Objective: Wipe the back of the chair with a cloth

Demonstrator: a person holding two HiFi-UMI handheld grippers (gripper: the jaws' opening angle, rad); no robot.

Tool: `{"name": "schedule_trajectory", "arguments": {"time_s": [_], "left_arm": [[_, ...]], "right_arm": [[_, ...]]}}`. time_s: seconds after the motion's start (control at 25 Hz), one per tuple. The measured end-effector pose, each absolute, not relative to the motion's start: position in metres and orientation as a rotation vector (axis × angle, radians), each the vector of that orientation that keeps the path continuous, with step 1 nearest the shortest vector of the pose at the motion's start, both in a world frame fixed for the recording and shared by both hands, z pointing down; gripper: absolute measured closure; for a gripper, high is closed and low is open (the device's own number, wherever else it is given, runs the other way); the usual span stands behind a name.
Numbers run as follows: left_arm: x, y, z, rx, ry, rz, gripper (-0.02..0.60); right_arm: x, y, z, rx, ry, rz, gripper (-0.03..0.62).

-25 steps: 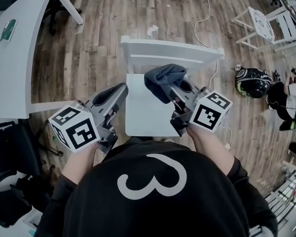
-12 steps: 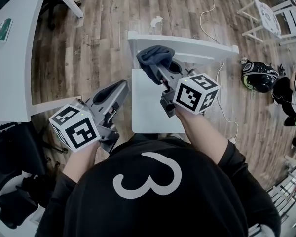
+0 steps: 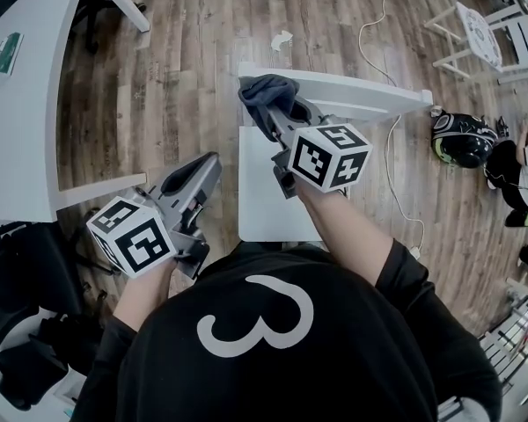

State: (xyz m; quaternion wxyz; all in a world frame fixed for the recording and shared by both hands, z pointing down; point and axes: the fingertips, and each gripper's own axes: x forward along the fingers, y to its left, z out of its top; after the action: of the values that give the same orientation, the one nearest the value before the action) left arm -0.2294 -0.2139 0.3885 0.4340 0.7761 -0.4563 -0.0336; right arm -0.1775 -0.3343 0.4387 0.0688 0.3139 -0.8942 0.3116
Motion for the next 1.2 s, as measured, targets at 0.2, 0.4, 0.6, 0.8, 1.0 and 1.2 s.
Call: {"name": "schedule_trajectory", "arguments": {"time_s": [0.2,0.4,0.6,0.8,1.0,1.2], "left_arm": [[-0.239,-0.214,0.392,1.918,-1.152,-0.088,0.568],[-0.238,-0.214,0.395,1.916,-1.147,-0.084,0.568],[-0.229,-0.216,0.391,1.933,-1.128,-0.077,0.568],[-0.22,-0.217,0.39,1.949,-1.099,-0.067,0.568],[-0.209,-0.22,0.389,1.964,-1.068,-0.056,0.568],[-0.196,-0.223,0.39,1.985,-1.027,-0.038,0.568]], "right_arm": [[-0.181,-0.339,0.44,0.996,-2.679,0.885,0.543],[-0.179,-0.338,0.441,1.047,-2.664,0.822,0.543],[-0.171,-0.341,0.44,1.087,-2.65,0.812,0.543],[-0.152,-0.345,0.441,1.144,-2.629,0.822,0.543],[-0.131,-0.349,0.44,1.201,-2.611,0.825,0.543],[-0.105,-0.354,0.441,1.272,-2.587,0.833,0.543]]}}
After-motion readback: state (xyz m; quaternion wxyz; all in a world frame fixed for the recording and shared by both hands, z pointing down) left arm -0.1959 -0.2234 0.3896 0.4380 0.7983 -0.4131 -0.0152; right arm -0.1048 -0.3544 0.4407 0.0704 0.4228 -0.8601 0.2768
